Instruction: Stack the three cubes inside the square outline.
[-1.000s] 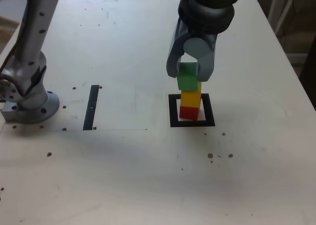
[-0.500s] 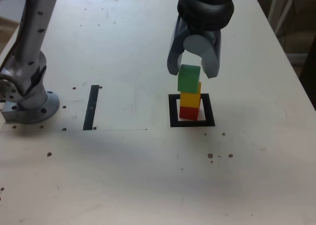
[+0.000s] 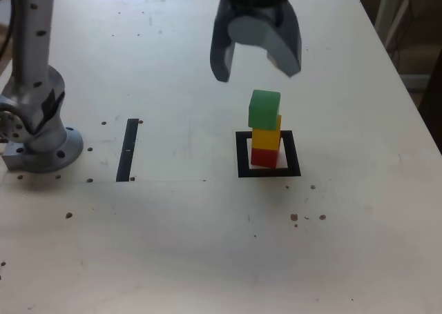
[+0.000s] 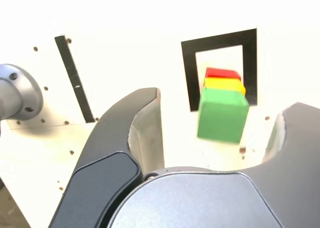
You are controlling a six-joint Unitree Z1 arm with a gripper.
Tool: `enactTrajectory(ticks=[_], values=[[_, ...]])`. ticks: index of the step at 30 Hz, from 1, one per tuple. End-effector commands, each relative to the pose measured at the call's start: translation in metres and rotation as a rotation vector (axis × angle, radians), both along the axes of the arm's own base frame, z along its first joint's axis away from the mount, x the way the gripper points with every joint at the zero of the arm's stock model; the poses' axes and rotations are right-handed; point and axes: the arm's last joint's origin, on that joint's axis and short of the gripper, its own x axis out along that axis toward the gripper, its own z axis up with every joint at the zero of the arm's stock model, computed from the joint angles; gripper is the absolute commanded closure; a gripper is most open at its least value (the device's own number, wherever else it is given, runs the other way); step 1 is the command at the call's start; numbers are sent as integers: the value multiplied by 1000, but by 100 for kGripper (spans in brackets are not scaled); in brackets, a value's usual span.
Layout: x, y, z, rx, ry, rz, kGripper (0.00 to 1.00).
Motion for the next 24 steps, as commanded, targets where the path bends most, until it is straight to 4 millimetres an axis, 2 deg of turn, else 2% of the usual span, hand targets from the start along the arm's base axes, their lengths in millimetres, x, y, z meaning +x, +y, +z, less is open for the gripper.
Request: enactTrajectory(ticks=[1,4,8,18,24], values=[[-21,0,16,-18,-25,-6,1],[-43,1,28,-33,-46,-11,1],[-64,4,24,-38,-13,-10,1],[-113,15,-13,-3,102,18,1],[-145,22,-50,-30,103,46,1]])
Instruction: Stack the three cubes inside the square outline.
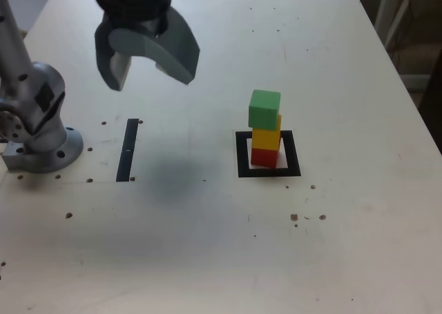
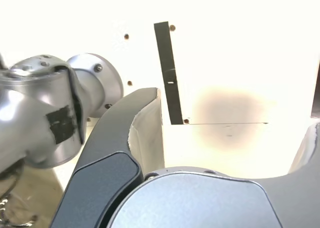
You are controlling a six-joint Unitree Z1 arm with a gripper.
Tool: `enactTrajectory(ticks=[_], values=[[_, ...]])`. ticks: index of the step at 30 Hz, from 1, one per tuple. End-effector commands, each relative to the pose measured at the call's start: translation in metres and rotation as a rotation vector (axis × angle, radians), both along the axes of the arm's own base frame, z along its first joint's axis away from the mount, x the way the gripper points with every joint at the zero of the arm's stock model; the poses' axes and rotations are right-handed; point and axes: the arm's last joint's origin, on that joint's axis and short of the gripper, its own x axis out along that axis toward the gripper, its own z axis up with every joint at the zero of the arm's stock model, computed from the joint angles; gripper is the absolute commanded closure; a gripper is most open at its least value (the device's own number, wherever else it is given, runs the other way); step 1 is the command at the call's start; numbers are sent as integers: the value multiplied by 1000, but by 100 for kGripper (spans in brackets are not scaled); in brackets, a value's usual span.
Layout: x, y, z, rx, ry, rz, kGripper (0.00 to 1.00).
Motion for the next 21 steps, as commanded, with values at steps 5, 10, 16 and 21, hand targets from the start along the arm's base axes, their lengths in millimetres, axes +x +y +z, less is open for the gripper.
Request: enactTrajectory(ticks=[5,10,16,21], values=[[-28,4,-41,-29,48,31,1],[-32,7,-54,-24,85,53,1],[-35,17,-77,-27,112,109,1],[-34,20,-93,-26,169,124,1]])
